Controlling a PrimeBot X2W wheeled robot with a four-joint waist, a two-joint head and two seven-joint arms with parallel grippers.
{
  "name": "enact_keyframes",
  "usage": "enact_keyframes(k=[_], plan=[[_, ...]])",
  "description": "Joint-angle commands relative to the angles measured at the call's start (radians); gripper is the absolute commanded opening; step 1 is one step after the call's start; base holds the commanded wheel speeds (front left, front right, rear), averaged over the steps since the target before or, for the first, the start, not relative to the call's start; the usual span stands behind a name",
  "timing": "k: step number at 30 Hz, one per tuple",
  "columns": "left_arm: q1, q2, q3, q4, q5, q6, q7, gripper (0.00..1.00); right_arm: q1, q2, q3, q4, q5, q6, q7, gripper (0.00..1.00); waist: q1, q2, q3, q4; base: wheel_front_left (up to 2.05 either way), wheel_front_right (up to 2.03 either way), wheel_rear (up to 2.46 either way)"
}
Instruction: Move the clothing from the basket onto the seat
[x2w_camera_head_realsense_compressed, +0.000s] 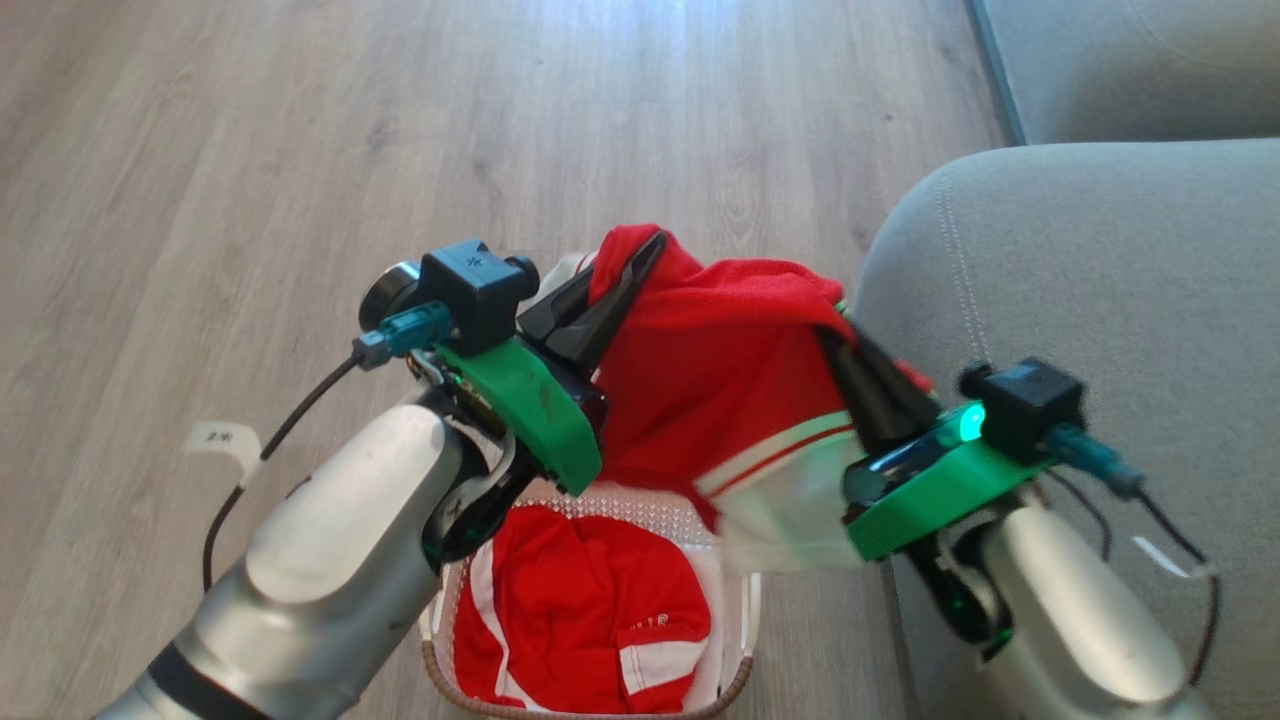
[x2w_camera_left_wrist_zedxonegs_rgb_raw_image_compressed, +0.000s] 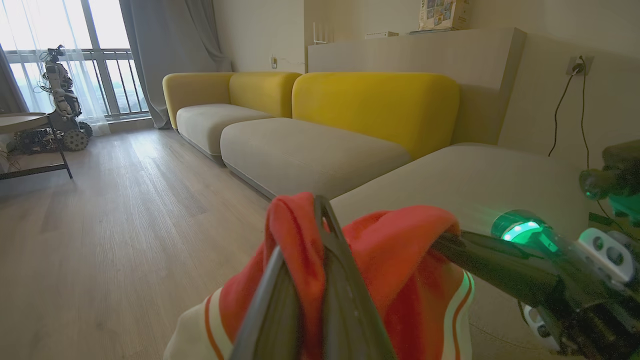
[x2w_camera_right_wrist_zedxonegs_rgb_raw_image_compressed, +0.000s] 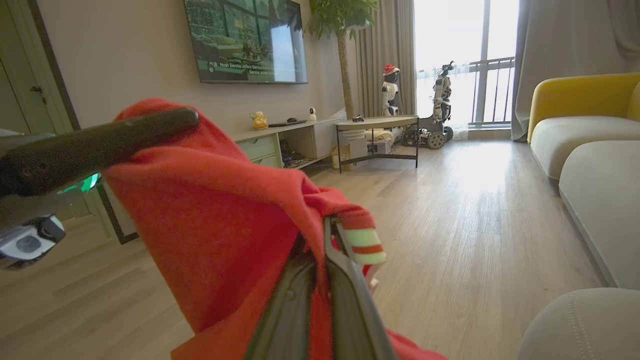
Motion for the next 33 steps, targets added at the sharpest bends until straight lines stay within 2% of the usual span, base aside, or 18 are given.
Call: enact_keyframes(k=[1,3,4,6,7,8,17,33], plan=[[-0.040,0.032,0.040,-0.035,-0.006,0.005,-0.009,0.00,-0.013,-0.002,-0.011,-0.052,-0.009,0.000,-0.007,0.00,0.0000,0.0000,0.001,-0.008,0.00,0.00,0.00],[-0.028,0.034,0.037,-0.039,-0.009,0.007,-0.011,0.00,0.002,-0.012,-0.045,-0.084,-0.017,0.000,-0.007,0.00,0.0000,0.0000,0.003,-0.020,0.00,0.00,0.00],[-0.022,0.034,0.035,-0.042,-0.009,0.010,-0.012,0.05,0.008,-0.017,-0.061,-0.099,-0.020,0.000,-0.007,0.00,0.0000,0.0000,0.004,-0.026,0.00,0.00,0.00],[-0.012,0.033,0.028,-0.049,-0.011,0.010,-0.010,0.44,0.020,-0.023,-0.090,-0.128,-0.024,0.000,-0.007,0.00,0.0000,0.0000,0.006,-0.039,0.00,0.00,0.00],[-0.009,0.032,0.024,-0.054,-0.010,0.011,-0.010,0.84,0.025,-0.026,-0.103,-0.142,-0.025,0.000,-0.007,0.00,0.0000,0.0000,0.007,-0.047,0.00,0.00,0.00],[-0.005,0.031,0.021,-0.058,-0.011,0.011,-0.010,1.00,0.029,-0.029,-0.115,-0.155,-0.027,0.000,-0.007,0.00,0.0000,0.0000,0.008,-0.055,0.00,0.00,0.00],[0.022,0.034,-0.004,-0.074,-0.009,0.014,-0.015,1.00,0.054,-0.057,-0.194,-0.253,-0.036,0.000,-0.007,0.00,0.0000,0.0000,0.027,-0.150,0.00,0.00,0.00],[0.032,0.053,-0.008,-0.079,-0.001,0.033,-0.034,1.00,0.059,-0.091,-0.265,-0.416,-0.055,0.000,-0.007,0.00,0.0000,0.0000,0.063,-0.374,0.00,0.00,0.00]])
